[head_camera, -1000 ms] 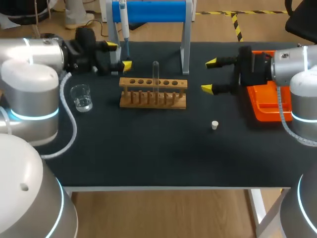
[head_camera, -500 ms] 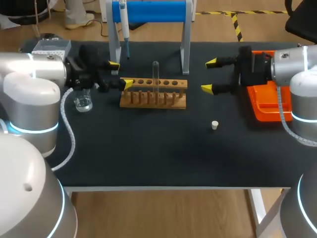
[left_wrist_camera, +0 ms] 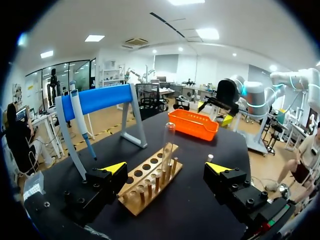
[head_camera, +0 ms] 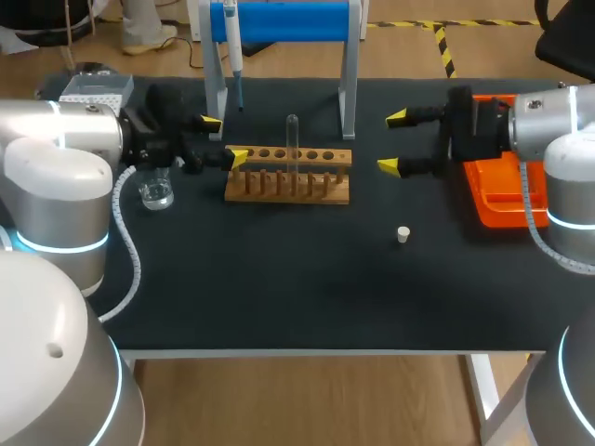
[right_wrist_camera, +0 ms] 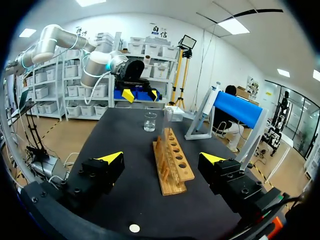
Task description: Invert the test tube, pick up the pipette, mount the tip to pipette, aspirate from beaker and dispense into the tube, eject the tip, return the pipette, and cap with the stopper.
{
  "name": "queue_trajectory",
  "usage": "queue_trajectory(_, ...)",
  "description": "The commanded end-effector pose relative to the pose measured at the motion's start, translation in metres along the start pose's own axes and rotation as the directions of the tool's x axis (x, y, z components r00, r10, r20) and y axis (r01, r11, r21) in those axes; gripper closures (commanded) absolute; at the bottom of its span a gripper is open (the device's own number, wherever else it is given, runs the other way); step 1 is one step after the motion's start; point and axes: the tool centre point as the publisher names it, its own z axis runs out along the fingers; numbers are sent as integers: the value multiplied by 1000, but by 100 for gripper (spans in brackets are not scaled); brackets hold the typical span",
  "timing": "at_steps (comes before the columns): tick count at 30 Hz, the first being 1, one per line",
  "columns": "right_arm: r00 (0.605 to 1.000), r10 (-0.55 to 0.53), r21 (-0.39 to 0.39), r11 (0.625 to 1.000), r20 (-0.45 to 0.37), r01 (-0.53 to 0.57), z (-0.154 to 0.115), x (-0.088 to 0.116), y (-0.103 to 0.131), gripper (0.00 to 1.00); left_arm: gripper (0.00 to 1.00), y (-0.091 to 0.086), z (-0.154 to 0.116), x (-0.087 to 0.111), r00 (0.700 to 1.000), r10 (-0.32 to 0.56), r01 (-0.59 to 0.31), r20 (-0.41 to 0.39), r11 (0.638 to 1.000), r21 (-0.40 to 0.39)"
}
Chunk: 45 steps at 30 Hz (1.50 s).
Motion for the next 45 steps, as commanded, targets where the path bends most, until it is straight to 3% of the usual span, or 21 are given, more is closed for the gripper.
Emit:
queue_trajectory(1, 1000, 1, 3, 1000, -2, -1, -1, 0, 0, 0, 0, 0, -1, 0, 1000, 0, 0, 0, 1000, -1)
queue_trajectory(7, 1000, 1, 3, 1000, -2, -1, -1, 0, 0, 0, 0, 0, -1, 0, 1000, 0, 0, 0, 1000, -1)
queue_trajectory(12, 999, -13, -12, 1000, -32, 12, 17, -3, 2, 0, 0, 0, -1, 0, 1000, 0, 0, 0, 1000, -1)
queue_trajectory(22, 989, -59, -122, 992, -138, 43, 61, 4, 14, 0, 0, 0, -1, 0, 1000, 0, 0, 0, 1000, -1)
queue_trajectory(35, 967, -2, -327, 941, -256, -85, 105, -4, 29, 0, 0, 0, -1, 0, 1000, 0, 0, 0, 1000, -1)
queue_trajectory(45, 950, -20, -358, 929, -311, -98, 128, -6, 37, 0, 0, 0, -1, 0, 1000, 0, 0, 0, 1000, -1)
